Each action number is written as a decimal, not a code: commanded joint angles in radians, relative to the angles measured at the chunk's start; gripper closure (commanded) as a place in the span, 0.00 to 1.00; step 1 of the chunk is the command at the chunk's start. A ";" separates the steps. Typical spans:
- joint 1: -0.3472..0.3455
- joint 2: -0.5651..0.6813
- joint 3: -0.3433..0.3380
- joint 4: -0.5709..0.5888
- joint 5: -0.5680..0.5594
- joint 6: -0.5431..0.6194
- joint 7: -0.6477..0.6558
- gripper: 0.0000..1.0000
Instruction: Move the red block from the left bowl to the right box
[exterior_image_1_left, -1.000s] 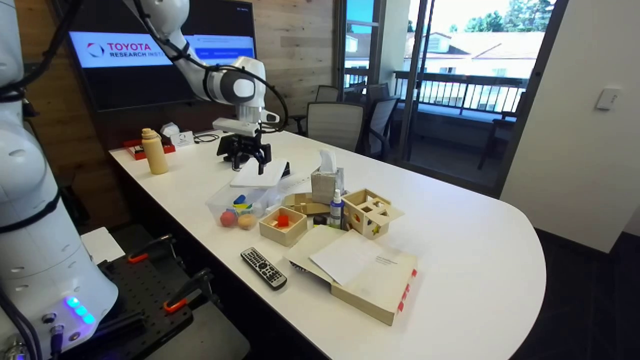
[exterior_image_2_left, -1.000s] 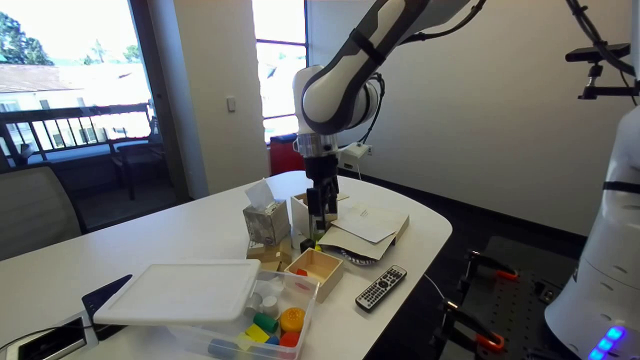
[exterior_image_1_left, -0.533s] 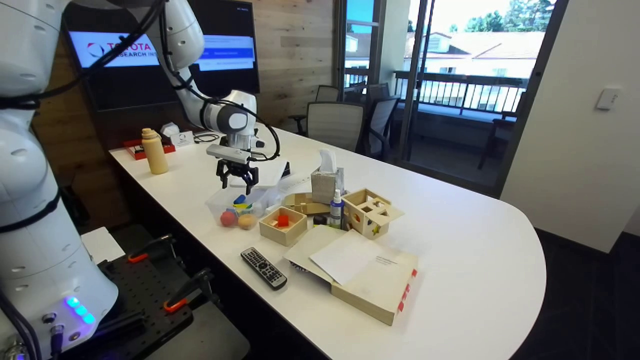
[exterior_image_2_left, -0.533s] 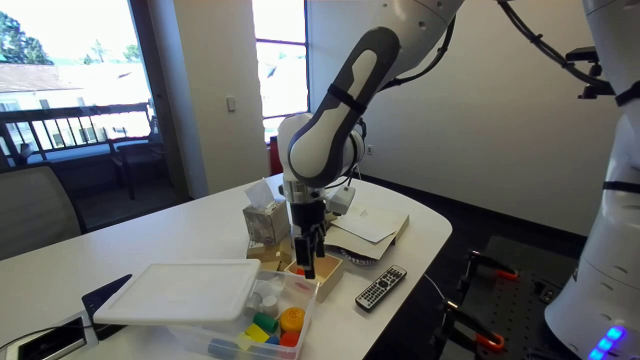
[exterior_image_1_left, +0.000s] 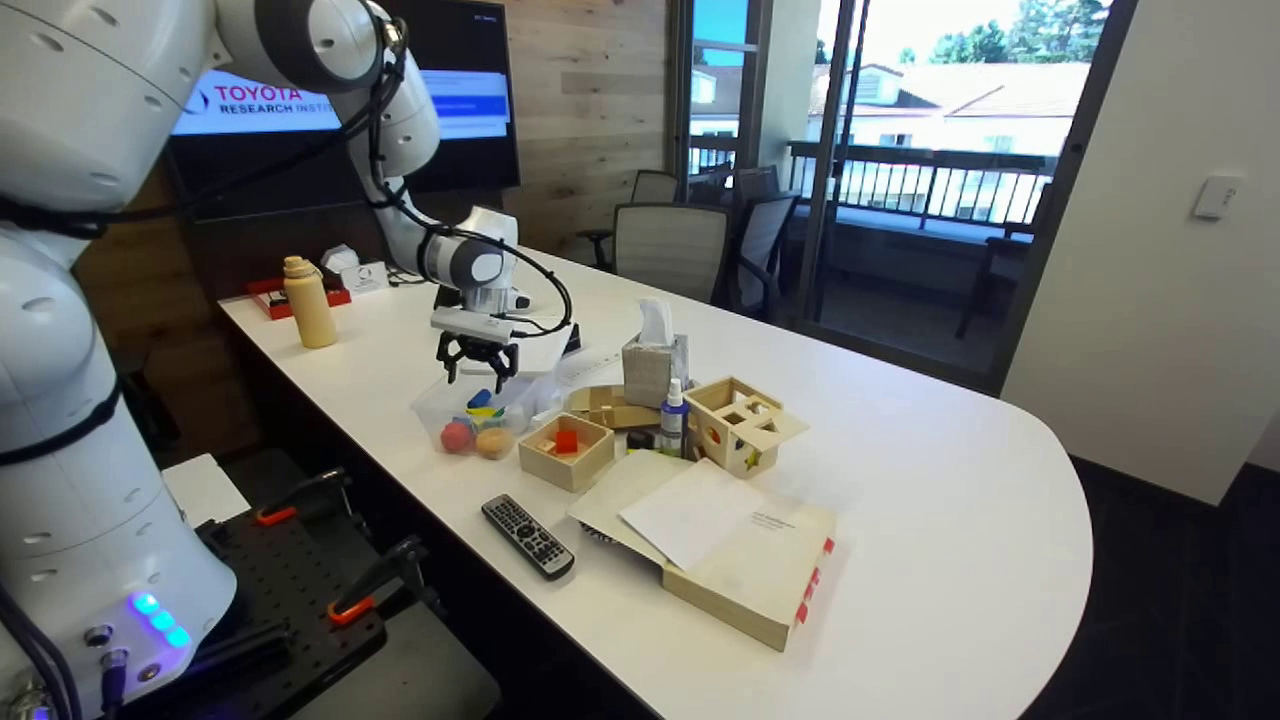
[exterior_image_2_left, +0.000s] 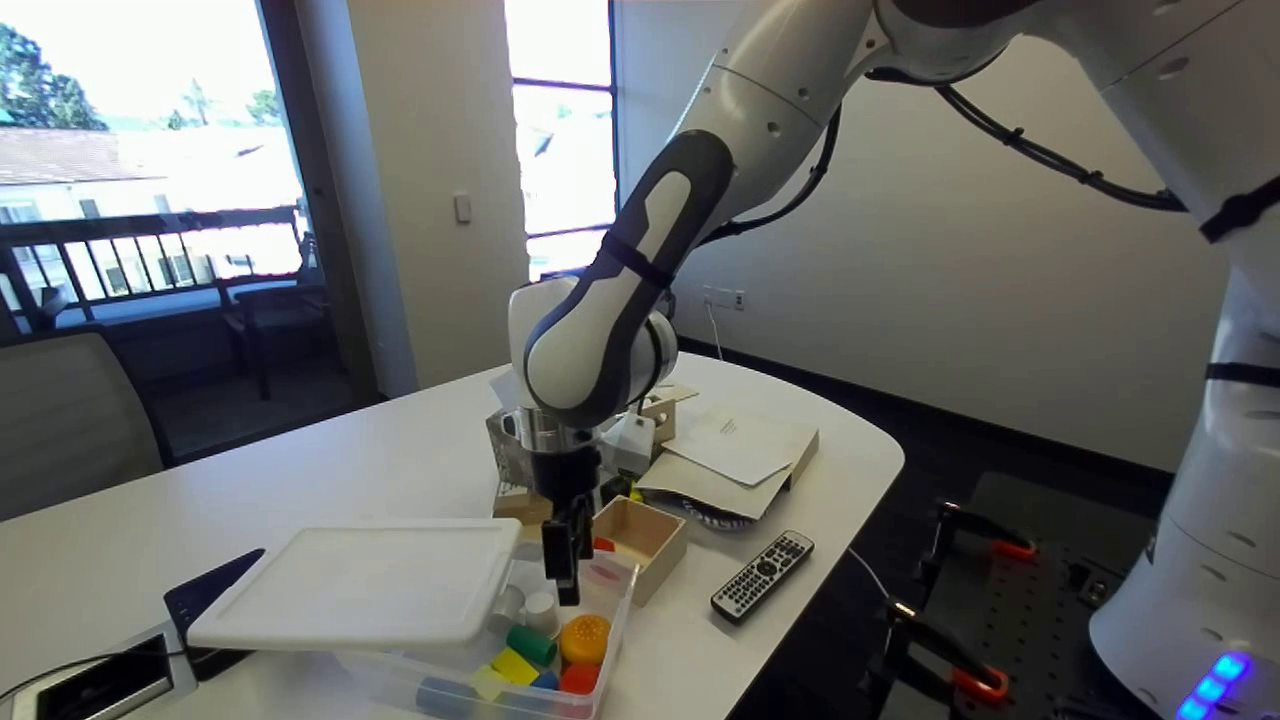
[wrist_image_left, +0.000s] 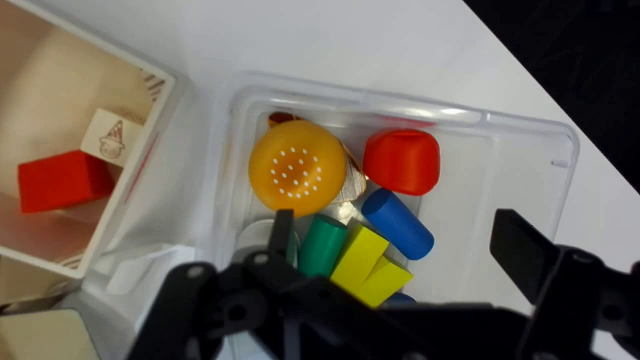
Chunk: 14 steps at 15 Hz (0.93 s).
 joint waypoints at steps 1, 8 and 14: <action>-0.009 0.090 0.027 0.134 -0.022 -0.083 -0.060 0.00; -0.026 0.191 0.058 0.218 0.005 -0.126 -0.103 0.00; -0.026 0.237 0.065 0.190 0.019 -0.067 -0.076 0.00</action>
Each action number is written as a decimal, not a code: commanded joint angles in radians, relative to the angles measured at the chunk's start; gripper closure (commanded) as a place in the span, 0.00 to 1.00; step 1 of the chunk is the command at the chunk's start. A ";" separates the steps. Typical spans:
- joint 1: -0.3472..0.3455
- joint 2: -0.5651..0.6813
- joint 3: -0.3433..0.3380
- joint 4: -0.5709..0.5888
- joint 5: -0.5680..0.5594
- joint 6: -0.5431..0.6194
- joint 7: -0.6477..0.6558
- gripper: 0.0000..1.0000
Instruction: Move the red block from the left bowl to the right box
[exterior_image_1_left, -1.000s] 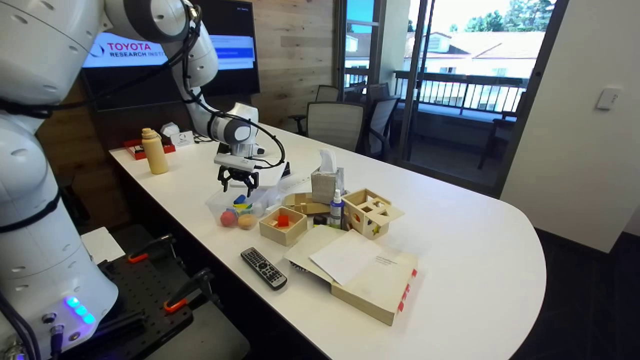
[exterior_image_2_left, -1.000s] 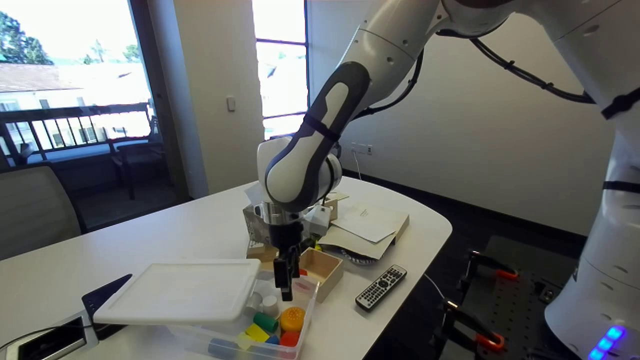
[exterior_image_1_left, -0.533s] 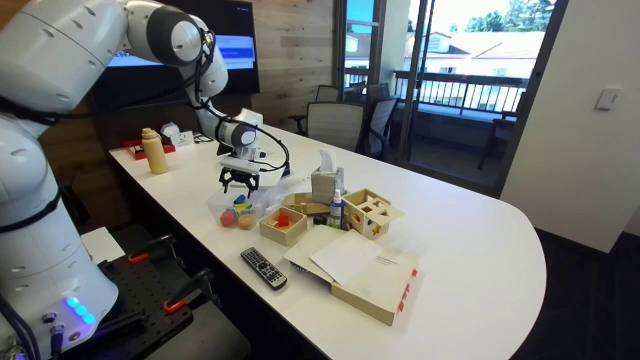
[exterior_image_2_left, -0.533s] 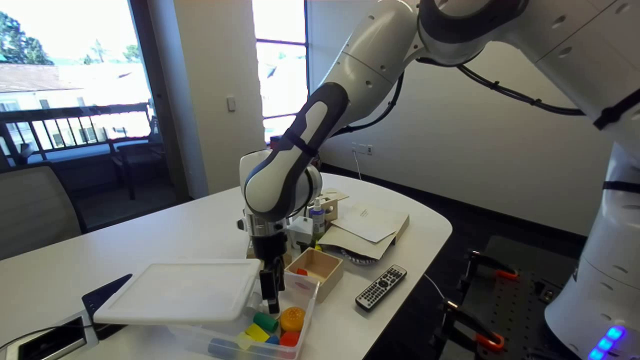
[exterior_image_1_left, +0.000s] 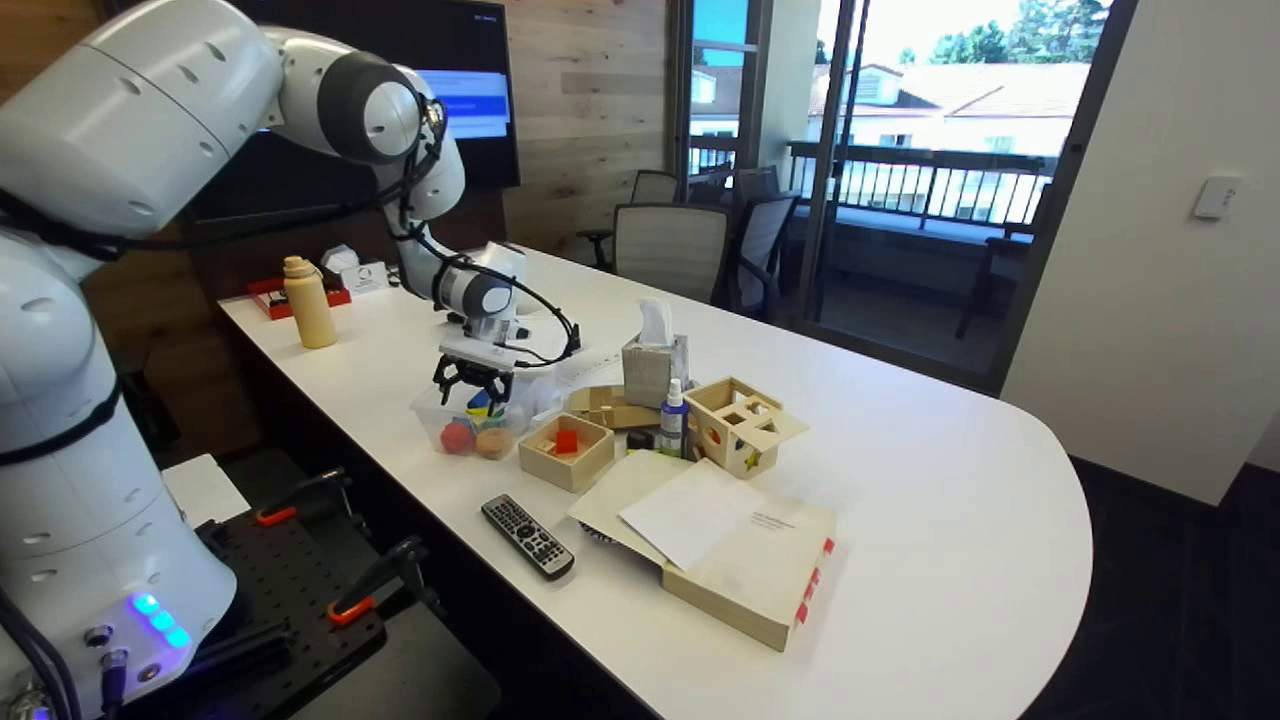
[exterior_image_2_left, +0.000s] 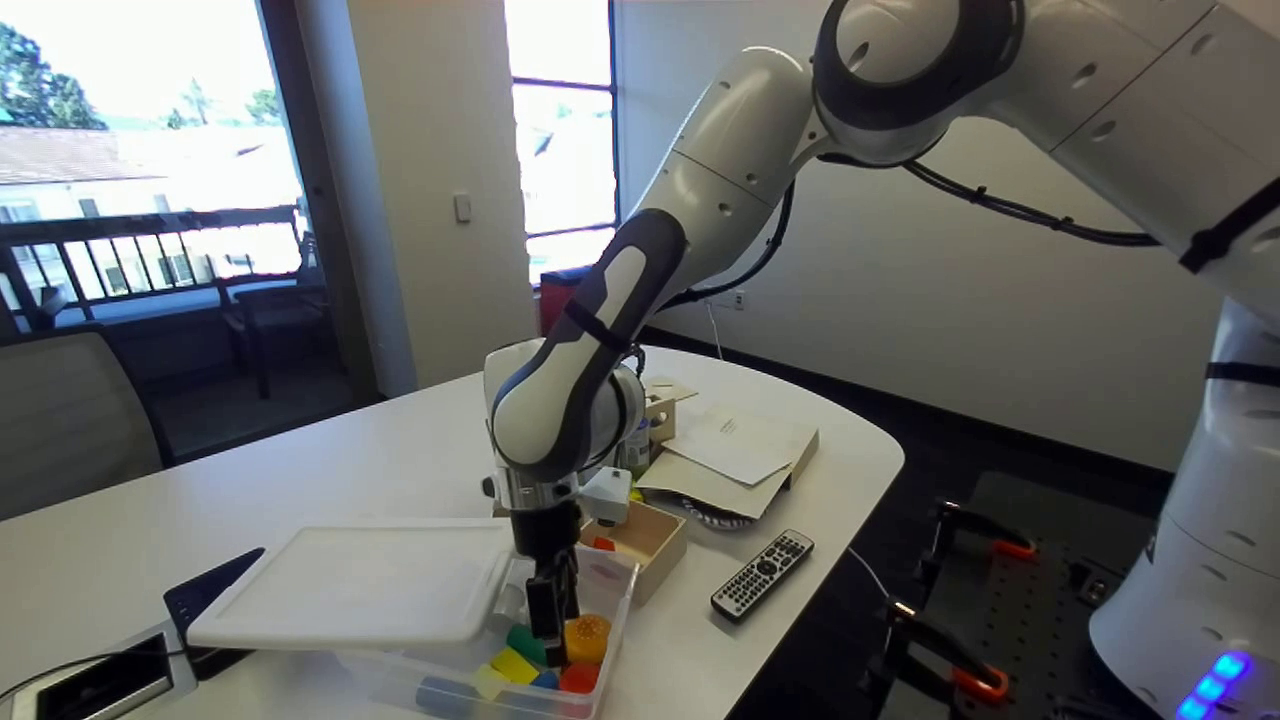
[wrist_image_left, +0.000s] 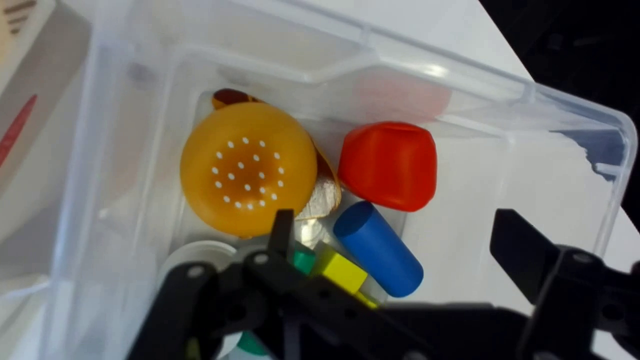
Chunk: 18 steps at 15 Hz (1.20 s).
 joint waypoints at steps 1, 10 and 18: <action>-0.022 0.025 0.029 -0.008 0.018 0.024 0.002 0.00; -0.013 0.057 0.038 -0.012 0.024 0.016 0.051 0.00; -0.007 0.062 0.029 -0.003 0.018 0.007 0.086 0.72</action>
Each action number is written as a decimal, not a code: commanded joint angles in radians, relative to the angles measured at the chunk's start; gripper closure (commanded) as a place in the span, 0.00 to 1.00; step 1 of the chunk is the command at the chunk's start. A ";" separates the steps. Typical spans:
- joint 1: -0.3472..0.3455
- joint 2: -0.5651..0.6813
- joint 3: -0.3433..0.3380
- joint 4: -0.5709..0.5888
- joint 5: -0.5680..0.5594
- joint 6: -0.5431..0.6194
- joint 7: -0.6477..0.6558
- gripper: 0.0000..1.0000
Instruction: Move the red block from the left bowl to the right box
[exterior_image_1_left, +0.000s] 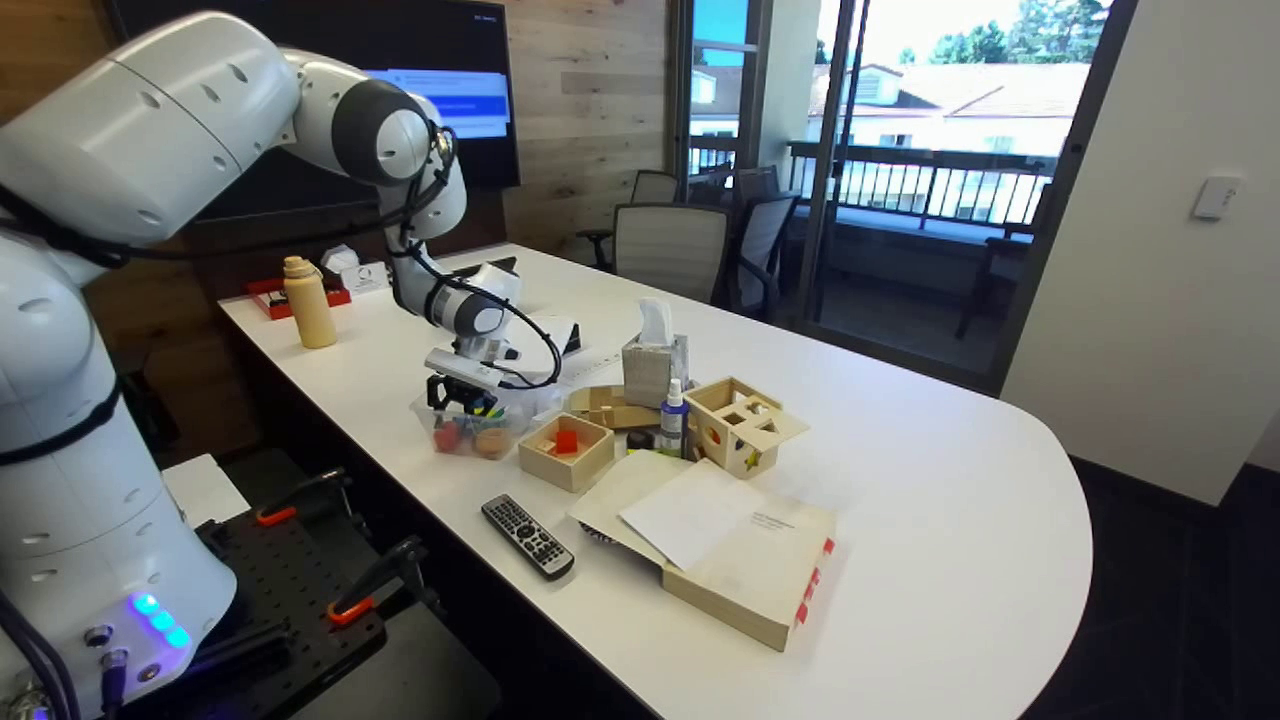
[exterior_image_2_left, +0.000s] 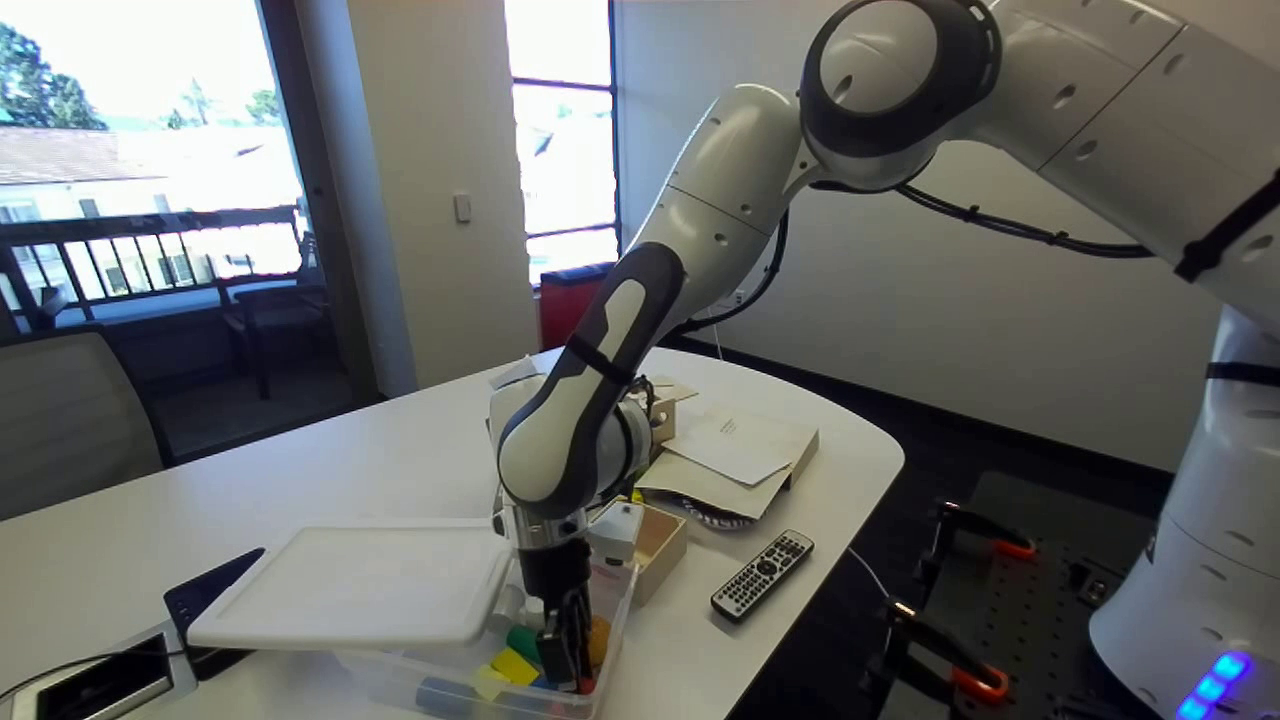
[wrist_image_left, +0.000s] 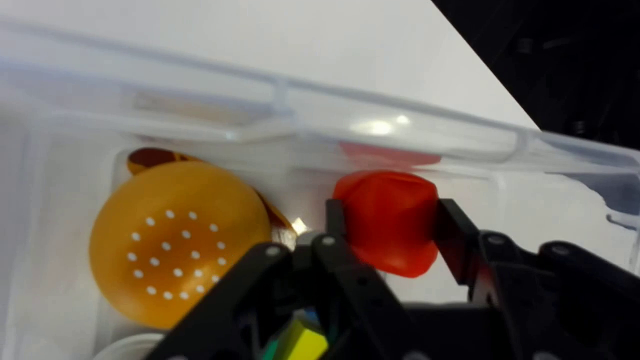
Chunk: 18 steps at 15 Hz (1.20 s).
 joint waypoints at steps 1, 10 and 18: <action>0.000 -0.004 -0.001 -0.001 0.010 0.001 0.021 0.80; 0.004 -0.093 -0.011 -0.067 -0.001 0.016 0.043 0.95; 0.041 -0.373 -0.068 -0.261 -0.020 0.106 0.191 0.95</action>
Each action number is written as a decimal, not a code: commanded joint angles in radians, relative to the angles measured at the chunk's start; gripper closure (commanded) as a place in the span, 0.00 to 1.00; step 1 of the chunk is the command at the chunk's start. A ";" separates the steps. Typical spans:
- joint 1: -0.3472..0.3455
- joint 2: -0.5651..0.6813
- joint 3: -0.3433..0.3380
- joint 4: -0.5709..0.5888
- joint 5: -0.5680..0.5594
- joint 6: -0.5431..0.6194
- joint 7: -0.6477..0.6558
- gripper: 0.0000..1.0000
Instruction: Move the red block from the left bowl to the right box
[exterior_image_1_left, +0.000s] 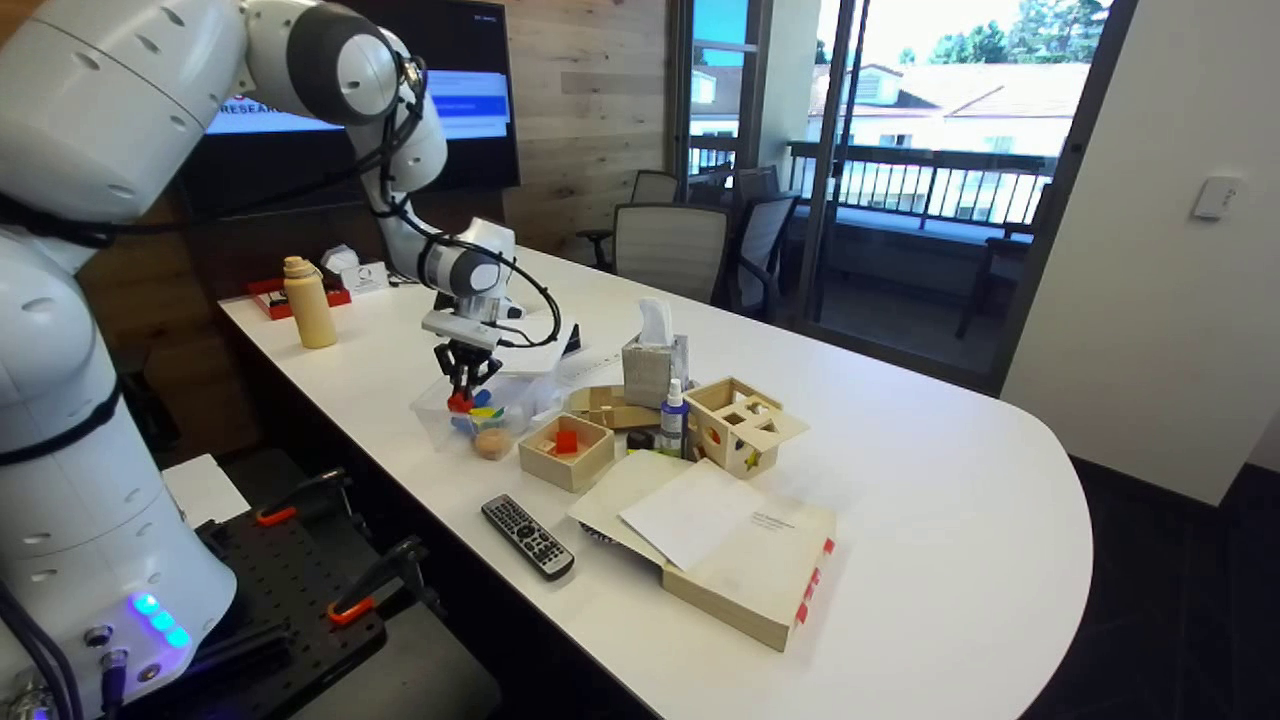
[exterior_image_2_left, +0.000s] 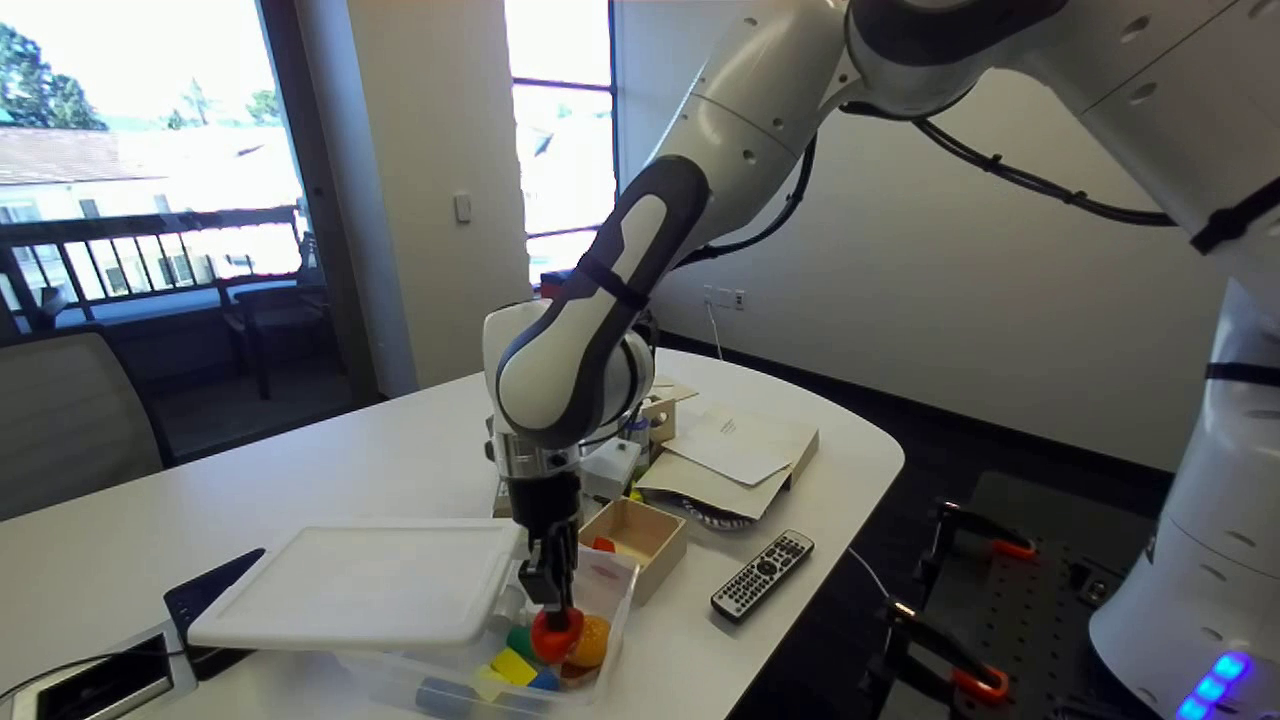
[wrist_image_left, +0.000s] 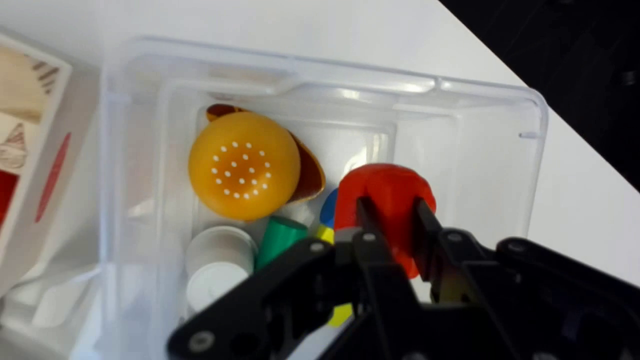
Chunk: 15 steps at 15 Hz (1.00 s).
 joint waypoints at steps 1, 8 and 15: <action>0.039 -0.198 -0.065 -0.172 -0.017 0.098 0.113 0.95; 0.043 -0.401 -0.192 -0.351 -0.078 0.296 0.195 0.95; 0.014 -0.323 -0.354 -0.280 -0.212 0.312 0.268 0.95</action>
